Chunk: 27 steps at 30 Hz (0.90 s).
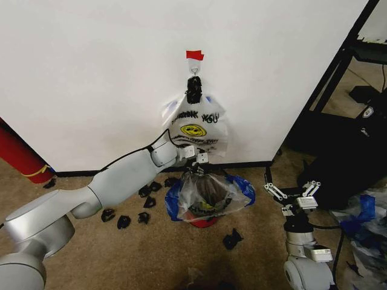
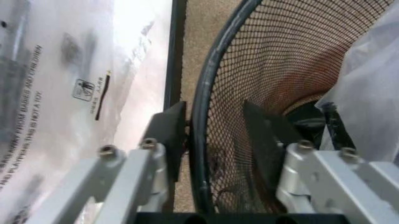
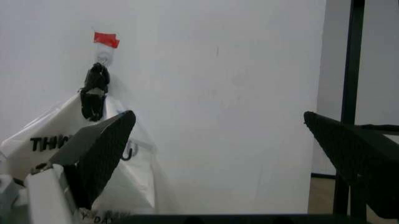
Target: Pick up the garbage bag from the wall and place it over the trash bin.
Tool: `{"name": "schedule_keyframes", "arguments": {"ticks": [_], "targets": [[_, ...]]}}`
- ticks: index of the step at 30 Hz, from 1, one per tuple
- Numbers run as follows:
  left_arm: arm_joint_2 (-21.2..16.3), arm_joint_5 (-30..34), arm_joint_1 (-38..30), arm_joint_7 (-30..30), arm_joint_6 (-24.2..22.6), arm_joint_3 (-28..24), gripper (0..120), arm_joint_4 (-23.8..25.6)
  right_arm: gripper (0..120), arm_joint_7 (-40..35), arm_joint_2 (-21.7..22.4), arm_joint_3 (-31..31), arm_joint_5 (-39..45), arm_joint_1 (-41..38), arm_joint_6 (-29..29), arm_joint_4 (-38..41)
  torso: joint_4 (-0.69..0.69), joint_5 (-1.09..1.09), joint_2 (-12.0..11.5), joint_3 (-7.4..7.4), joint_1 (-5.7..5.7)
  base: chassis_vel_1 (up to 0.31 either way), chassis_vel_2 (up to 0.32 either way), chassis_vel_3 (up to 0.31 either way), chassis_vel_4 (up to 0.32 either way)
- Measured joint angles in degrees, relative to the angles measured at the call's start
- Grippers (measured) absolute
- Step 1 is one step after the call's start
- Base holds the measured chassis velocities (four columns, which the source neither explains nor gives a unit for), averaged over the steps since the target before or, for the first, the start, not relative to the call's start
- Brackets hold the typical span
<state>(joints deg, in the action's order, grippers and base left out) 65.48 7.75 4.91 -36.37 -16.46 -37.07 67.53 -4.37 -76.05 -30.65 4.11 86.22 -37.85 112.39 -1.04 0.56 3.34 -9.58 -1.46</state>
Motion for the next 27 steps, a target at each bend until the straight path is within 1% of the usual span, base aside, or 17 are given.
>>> {"name": "schedule_keyframes", "arguments": {"ticks": [2,3,4,8,10,11,16,17,18,21,22,24,25,26,27], "targets": [[-0.2,0.2,0.2,0.3,-0.3,0.0,28,0.3,100,0.0,-0.1,0.0,-0.1,0.2,-0.1,0.0,0.0,0.0,0.0,0.0,0.0,0.0,0.0,0.0,0.0],[-0.2,0.2,0.2,0.3,-0.3,0.0,28,0.3,100,0.0,-0.1,0.0,-0.1,0.2,-0.1,0.0,0.0,0.0,0.0,0.0,0.0,0.0,0.0,0.0,0.0],[-0.4,0.4,0.3,0.4,-0.4,0.0,23,0.7,100,0.0,-0.2,0.0,-0.2,0.3,-0.2,0.0,0.0,0.0,0.0,0.0,0.0,0.0,0.0,0.0,0.0],[-2.7,2.6,1.1,0.3,-2.1,0.4,11,3.2,100,0.0,-0.4,0.0,-0.3,0.8,-0.7,0.0,0.01,0.0,0.0,0.01,0.0,0.0,0.0,0.0,0.0],[-3.3,3.3,1.4,0.5,-3.0,0.6,10,3.9,100,0.0,-0.4,0.0,-0.4,0.9,-0.8,0.0,0.01,0.0,0.0,0.01,0.01,0.0,0.0,0.0,0.0],[-4.0,4.2,1.8,0.9,-4.3,1.0,8,4.8,100,0.0,-0.5,0.0,-0.4,1.0,-0.9,-0.1,0.02,0.0,0.0,0.01,0.01,0.0,0.0,0.0,0.0],[-7.1,8.4,4.8,3.8,-11.8,4.0,8,9.6,100,0.0,-0.7,0.4,-0.8,1.1,-1.2,-0.8,-0.01,0.01,0.0,0.01,0.01,0.0,0.0,0.0,0.0],[-7.1,8.4,4.8,3.8,-11.8,4.0,8,9.6,100,0.0,-0.7,0.4,-0.8,1.1,-1.2,-0.8,-0.01,0.01,0.0,0.01,0.01,0.0,0.0,0.0,0.0],[-7.6,9.6,5.5,4.8,-13.3,4.7,7,10.5,100,0.0,-0.7,0.5,-0.8,1.0,-1.2,-0.9,-0.01,0.02,0.0,0.01,0.01,0.0,0.0,0.0,0.0],[-9.3,15.7,7.9,10.2,-18.9,7.0,5,14.1,100,0.0,-0.7,0.8,-0.9,0.7,-1.4,-1.4,0.01,0.01,0.0,0.0,0.0,0.0,0.0,0.0,0.0],[-9.3,15.7,7.9,10.2,-18.9,7.0,5,14.1,100,0.0,-0.7,0.8,-0.9,0.7,-1.4,-1.4,0.01,0.01,0.0,0.0,0.0,0.0,0.0,0.0,0.0],[-10.3,23.0,9.9,16.5,-24.0,9.4,4,17.7,100,0.0,-0.5,1.0,-0.9,0.5,-1.4,-1.7,0.0,0.01,0.0,-0.01,0.0,0.0,0.0,0.0,0.0],[-10.9,27.8,11.4,21.3,-25.6,11.2,4,20.1,100,0.0,-0.3,1.1,-0.9,0.4,-1.3,-2.0,0.0,0.0,0.0,-0.01,0.0,0.0,0.0,0.0,0.0],[-11.5,32.0,12.9,25.8,-26.2,12.8,4,22.0,100,0.0,-0.1,1.2,-0.8,0.3,-1.3,-2.2,0.0,0.0,0.0,-0.01,0.0,0.0,0.0,0.0,0.0],[-11.9,34.9,13.9,28.5,-26.3,13.9,4,23.3,100,0.0,0.0,1.2,-0.8,0.2,-1.3,-2.4,-0.01,0.0,0.0,0.0,0.0,0.0,0.0,0.0,0.0]]}}
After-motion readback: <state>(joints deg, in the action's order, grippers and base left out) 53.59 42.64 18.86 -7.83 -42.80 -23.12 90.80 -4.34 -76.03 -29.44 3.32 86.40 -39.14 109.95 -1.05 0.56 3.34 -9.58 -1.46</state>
